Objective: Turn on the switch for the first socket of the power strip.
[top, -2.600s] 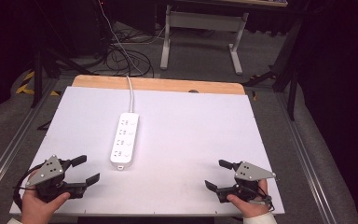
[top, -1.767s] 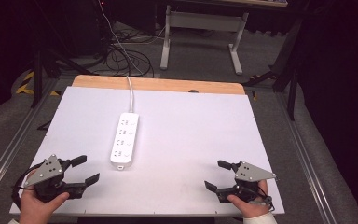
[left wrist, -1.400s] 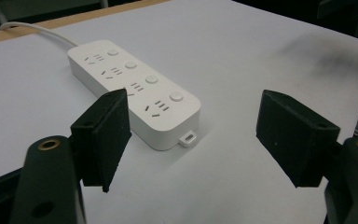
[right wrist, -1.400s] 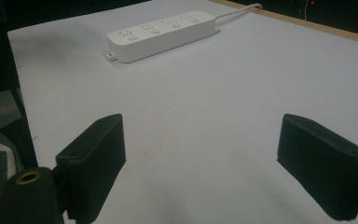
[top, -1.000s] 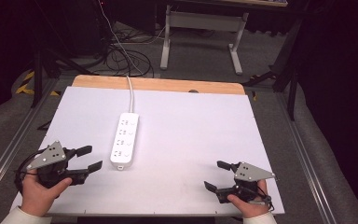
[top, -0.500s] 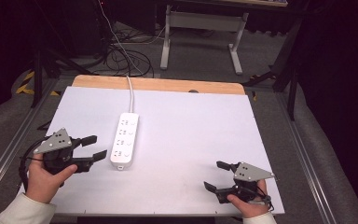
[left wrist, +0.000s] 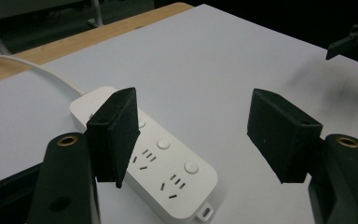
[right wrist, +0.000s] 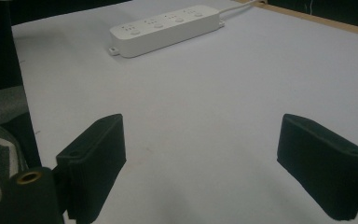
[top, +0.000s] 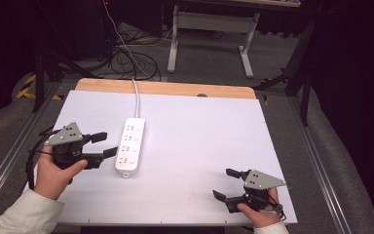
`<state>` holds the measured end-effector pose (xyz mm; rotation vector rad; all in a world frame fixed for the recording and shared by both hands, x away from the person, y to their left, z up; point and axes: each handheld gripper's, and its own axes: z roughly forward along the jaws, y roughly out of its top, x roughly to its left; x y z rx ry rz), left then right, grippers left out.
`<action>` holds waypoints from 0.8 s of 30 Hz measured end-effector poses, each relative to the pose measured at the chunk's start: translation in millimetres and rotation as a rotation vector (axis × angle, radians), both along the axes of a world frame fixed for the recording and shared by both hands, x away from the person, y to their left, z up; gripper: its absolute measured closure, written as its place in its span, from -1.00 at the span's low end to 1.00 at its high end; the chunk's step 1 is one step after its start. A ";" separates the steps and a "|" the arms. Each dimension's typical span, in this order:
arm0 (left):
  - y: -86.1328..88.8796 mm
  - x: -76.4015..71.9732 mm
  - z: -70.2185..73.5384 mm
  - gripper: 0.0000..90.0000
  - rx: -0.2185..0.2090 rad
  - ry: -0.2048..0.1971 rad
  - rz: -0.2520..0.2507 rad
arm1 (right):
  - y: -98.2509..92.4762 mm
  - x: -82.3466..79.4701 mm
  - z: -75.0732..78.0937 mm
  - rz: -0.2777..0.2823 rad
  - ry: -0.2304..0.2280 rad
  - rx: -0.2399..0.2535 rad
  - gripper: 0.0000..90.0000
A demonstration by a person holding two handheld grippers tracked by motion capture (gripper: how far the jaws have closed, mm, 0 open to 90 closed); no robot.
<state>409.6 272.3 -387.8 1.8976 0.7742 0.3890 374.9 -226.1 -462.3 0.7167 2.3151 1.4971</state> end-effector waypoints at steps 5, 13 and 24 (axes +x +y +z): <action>-3.4 11.9 5.2 -0.23 0.011 0.012 0.001 | -0.5 -0.1 0.2 -0.001 -0.003 0.000 -0.65; -9.0 30.6 2.2 -0.23 -0.010 0.034 -0.002 | -0.4 -0.6 0.5 0.001 -0.005 0.001 -0.65; -15.6 56.5 -6.6 -0.05 -0.014 0.056 0.027 | -0.6 -0.2 0.0 0.006 -0.005 0.003 -0.65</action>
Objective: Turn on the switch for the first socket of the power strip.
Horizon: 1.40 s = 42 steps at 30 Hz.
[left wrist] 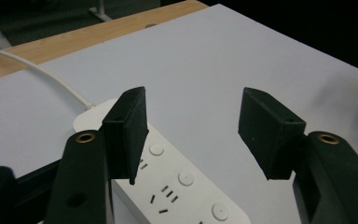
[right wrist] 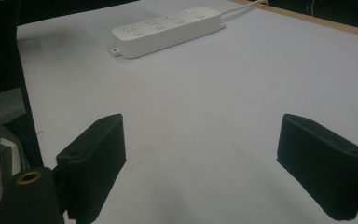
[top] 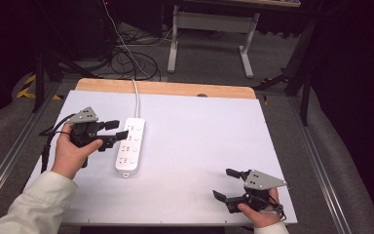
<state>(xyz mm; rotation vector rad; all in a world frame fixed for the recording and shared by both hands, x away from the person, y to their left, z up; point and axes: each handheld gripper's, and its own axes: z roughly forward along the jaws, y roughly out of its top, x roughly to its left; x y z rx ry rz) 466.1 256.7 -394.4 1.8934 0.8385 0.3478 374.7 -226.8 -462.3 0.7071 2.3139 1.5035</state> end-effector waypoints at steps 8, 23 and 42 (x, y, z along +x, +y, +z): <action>-5.6 14.8 -6.0 0.00 0.014 -0.001 0.004 | -1.5 0.3 -0.7 0.000 0.003 0.004 -0.65; -12.3 39.7 -22.0 0.60 0.026 -0.022 -0.035 | -1.7 0.1 -1.1 0.007 0.000 0.005 -0.65; -24.9 63.7 -41.9 1.00 0.060 0.000 -0.036 | -2.1 0.1 -2.6 0.014 -0.002 0.004 -0.65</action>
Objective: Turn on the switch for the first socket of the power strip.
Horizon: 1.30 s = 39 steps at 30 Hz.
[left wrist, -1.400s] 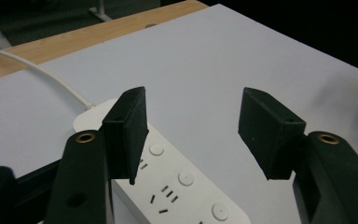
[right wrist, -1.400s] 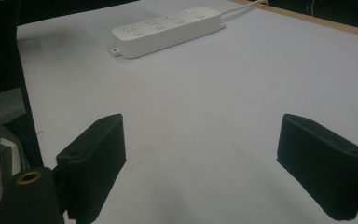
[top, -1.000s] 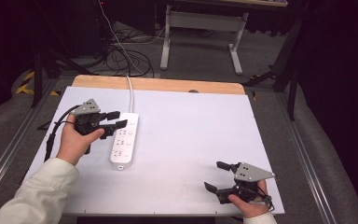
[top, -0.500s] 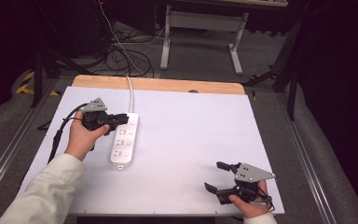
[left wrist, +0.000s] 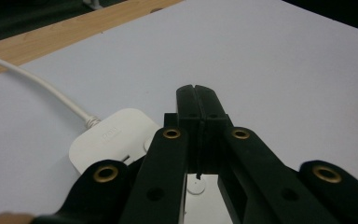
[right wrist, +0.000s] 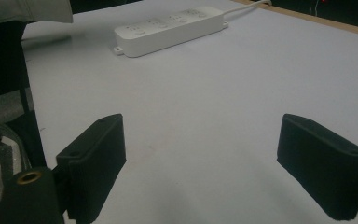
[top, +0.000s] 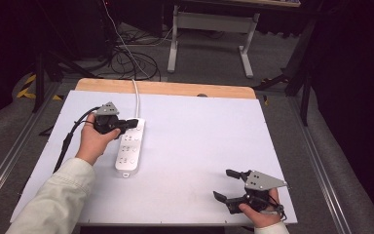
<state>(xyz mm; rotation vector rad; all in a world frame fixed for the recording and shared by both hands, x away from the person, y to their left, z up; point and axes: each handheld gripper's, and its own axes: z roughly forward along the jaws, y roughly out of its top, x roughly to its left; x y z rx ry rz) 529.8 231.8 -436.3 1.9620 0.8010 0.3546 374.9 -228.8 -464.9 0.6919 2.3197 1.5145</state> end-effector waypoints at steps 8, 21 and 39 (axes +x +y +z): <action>-3.5 6.7 -7.9 1.00 0.061 0.005 0.024 | 0.5 -0.3 -0.6 0.002 0.003 -0.001 -0.65; -13.3 16.0 -18.5 1.00 0.113 0.046 0.067 | 0.8 0.2 -1.6 0.006 0.006 -0.004 -0.65; -15.7 22.4 -28.3 1.00 0.128 0.075 0.100 | 1.0 0.4 -2.3 0.010 0.008 -0.007 -0.65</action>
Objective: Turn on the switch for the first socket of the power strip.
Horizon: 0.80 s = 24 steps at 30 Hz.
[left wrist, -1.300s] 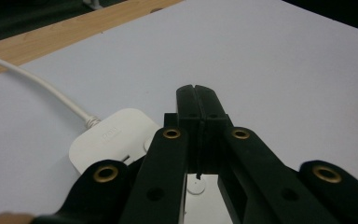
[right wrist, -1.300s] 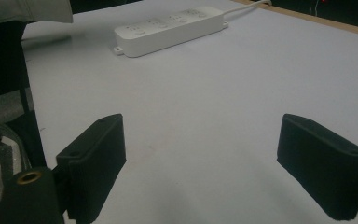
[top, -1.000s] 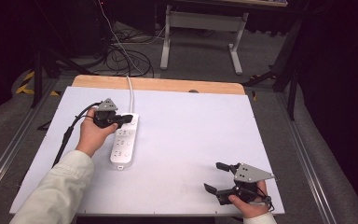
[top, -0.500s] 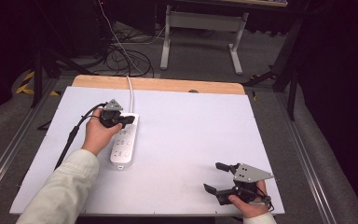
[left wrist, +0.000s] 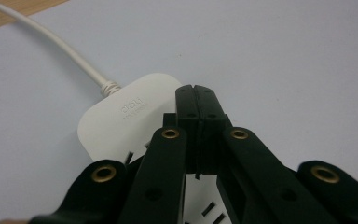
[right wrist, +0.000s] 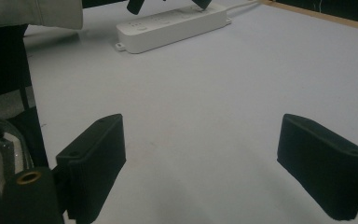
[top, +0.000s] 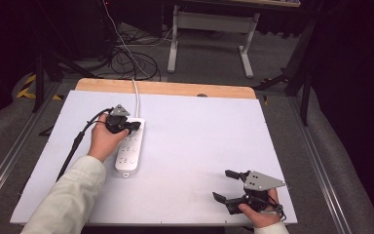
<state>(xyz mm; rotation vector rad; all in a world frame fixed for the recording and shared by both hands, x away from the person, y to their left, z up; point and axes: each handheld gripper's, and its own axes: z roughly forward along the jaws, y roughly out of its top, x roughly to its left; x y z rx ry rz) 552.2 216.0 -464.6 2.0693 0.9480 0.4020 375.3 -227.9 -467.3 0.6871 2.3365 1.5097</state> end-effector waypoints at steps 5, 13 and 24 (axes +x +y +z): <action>-0.2 0.6 -1.5 1.00 -0.005 0.006 0.002 | -0.2 0.0 -0.1 0.001 0.000 0.000 -0.65; -1.9 0.5 -2.7 1.00 -0.009 -0.001 0.005 | 0.0 -0.4 -0.1 0.003 0.001 0.000 -0.65; -1.4 -0.2 -2.3 1.00 0.010 -0.010 0.021 | 0.0 -0.6 0.0 0.006 -0.001 0.000 -0.65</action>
